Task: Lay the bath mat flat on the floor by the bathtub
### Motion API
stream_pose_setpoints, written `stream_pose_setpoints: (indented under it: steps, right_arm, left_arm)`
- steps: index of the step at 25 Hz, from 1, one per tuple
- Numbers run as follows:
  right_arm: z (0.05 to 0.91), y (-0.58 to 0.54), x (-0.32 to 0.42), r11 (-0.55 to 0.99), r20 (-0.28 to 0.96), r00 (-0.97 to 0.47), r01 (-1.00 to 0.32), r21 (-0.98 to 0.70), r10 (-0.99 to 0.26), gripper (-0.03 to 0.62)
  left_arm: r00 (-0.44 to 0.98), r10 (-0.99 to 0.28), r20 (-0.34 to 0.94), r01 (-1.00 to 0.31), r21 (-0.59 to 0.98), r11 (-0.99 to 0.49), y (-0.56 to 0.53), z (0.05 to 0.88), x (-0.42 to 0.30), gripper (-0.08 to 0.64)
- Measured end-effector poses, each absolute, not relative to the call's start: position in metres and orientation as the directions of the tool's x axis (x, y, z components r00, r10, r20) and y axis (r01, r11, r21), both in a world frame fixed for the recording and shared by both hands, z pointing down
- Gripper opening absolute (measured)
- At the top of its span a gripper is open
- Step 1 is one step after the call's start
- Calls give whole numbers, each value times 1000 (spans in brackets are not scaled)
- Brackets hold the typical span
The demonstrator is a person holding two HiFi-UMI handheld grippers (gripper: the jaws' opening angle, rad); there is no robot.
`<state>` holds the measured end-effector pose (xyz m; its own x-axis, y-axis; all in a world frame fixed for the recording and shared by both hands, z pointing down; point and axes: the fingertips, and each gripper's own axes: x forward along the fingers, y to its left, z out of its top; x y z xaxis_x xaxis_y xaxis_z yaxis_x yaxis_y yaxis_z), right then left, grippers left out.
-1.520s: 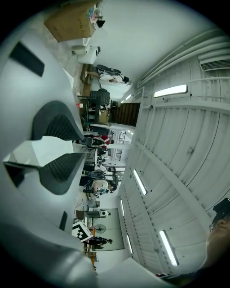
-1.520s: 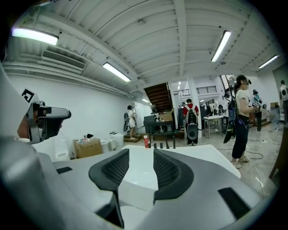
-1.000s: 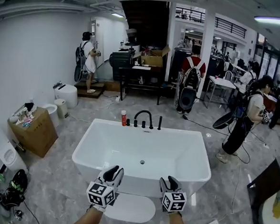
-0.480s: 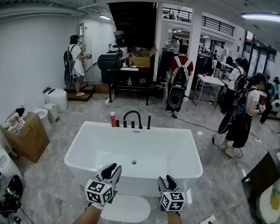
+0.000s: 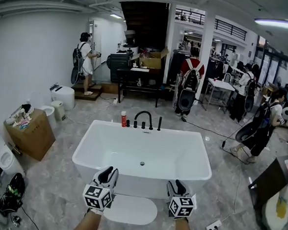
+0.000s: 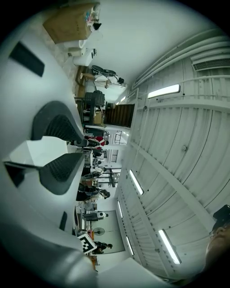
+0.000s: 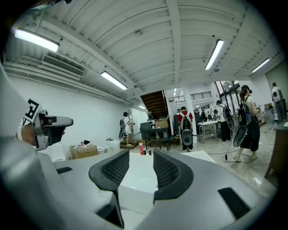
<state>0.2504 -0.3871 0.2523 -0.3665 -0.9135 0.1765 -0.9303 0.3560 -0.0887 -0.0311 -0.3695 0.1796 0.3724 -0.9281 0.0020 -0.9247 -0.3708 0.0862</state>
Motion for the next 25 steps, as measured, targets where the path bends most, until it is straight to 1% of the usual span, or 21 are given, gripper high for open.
stream_pose_setpoints:
  steps: [7,14,20,25]
  right_arm:
    - [232,-333,205,353,156,-357,-934,-59,-921,189]
    - [214,-272,171,342,135,-345,-939,-42,-929,189]
    - [202,-221,148,324,110,-326,-945,-35,-939,189]
    - [202,-184,141,304,115,-307,-952,-36,-945,189]
  left_arm:
    - [358,-934,3,-930,86,-357,-315,184,-85,95]
    - [369,-929,-25,-925,90,-370,-264,177,-123,95]
    - [406,-912,-53,-906,110,-409,-224,174,-140,95]
    - [439,-897,-43,-892,103,-441,-196,180,-138,90]
